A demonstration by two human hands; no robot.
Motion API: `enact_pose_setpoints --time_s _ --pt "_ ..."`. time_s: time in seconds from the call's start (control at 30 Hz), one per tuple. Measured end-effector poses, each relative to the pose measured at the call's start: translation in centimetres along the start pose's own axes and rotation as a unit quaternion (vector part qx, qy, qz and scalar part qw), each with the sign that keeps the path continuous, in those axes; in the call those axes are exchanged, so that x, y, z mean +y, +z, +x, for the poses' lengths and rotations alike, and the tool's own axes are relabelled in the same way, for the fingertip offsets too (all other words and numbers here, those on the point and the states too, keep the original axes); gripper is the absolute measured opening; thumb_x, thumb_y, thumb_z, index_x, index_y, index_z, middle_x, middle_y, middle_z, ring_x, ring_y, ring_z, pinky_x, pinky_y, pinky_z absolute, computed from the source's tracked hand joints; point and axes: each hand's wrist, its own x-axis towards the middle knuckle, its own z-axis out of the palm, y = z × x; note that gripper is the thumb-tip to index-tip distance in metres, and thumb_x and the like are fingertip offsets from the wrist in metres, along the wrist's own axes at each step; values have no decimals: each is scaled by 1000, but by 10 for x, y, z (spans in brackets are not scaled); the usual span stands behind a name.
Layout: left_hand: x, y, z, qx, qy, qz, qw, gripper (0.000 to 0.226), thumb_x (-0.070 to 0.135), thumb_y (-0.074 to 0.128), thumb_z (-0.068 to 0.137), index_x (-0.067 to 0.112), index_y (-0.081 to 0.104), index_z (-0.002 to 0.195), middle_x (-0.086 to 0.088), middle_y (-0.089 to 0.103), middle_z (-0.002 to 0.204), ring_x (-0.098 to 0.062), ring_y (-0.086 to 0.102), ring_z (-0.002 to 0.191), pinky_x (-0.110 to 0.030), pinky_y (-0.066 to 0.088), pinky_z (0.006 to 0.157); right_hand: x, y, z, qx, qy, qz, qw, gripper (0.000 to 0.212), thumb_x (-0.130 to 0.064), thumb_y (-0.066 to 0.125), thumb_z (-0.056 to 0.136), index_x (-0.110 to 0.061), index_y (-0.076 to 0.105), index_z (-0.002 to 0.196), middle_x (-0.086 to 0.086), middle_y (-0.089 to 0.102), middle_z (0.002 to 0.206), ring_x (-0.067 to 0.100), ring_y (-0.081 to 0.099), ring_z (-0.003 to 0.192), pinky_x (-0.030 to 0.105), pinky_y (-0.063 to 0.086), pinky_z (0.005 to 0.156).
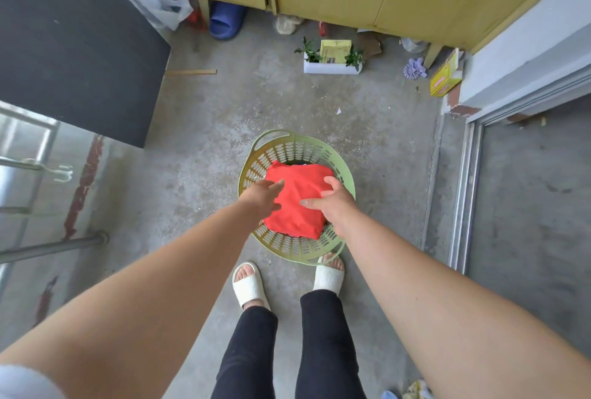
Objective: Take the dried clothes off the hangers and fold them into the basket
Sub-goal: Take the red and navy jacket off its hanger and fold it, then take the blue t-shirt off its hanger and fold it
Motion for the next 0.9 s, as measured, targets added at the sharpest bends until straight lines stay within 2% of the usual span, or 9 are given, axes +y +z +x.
enact_pose_setpoints --time_s 0.07,0.23,0.33,0.4,0.57,0.73,0.9 --pt "7 -4 -28 -4 8 -31 999 42 39 47 98 11 51 129 -6 59 117 -19 62 90 -23 43 61 -15 -6 -26 1 -13 -3 1000 89 -12 83 71 -21 34 144 9 50 133 25 52 119 38 42 100" --pt "32 -19 -86 -4 32 -84 996 36 35 52 96 10 56 122 -3 61 96 -12 61 70 -23 40 59 -66 -24 -80 -26 -40 -5 999 66 -12 83 71 -10 52 129 10 61 118 25 59 108 36 47 94" --pt "65 -30 -130 7 65 -94 993 28 32 52 97 12 58 115 0 61 88 -11 61 64 -23 37 56 -116 -41 -121 -43 -86 -23 995 52 -10 80 74 -6 57 120 10 64 104 21 61 93 28 47 80" --pt "89 -37 -155 14 88 -103 991 21 28 52 97 13 57 111 0 61 85 -9 61 59 -22 35 55 -149 -50 -145 -50 -128 -48 989 48 -11 79 75 -6 58 118 12 66 104 19 62 87 26 48 74" --pt "141 -59 -216 38 138 -113 983 20 31 53 96 15 58 107 1 64 88 -12 61 71 -22 39 61 -220 -66 -206 -67 -214 -79 971 42 -17 78 78 -8 58 114 9 65 99 18 61 82 34 51 86" --pt "181 -87 -276 69 179 -133 972 26 33 56 94 17 58 114 0 65 92 -14 63 77 -24 41 65 -279 -80 -265 -85 -285 -98 950 36 -16 77 79 -10 57 109 6 62 88 13 56 70 25 43 66" --pt "210 -119 -336 90 239 -166 952 25 26 57 94 17 56 117 -5 64 102 -14 62 77 -24 40 66 -329 -85 -321 -102 -358 -111 922 40 -13 74 81 -7 55 116 5 58 83 14 52 68 20 42 58"
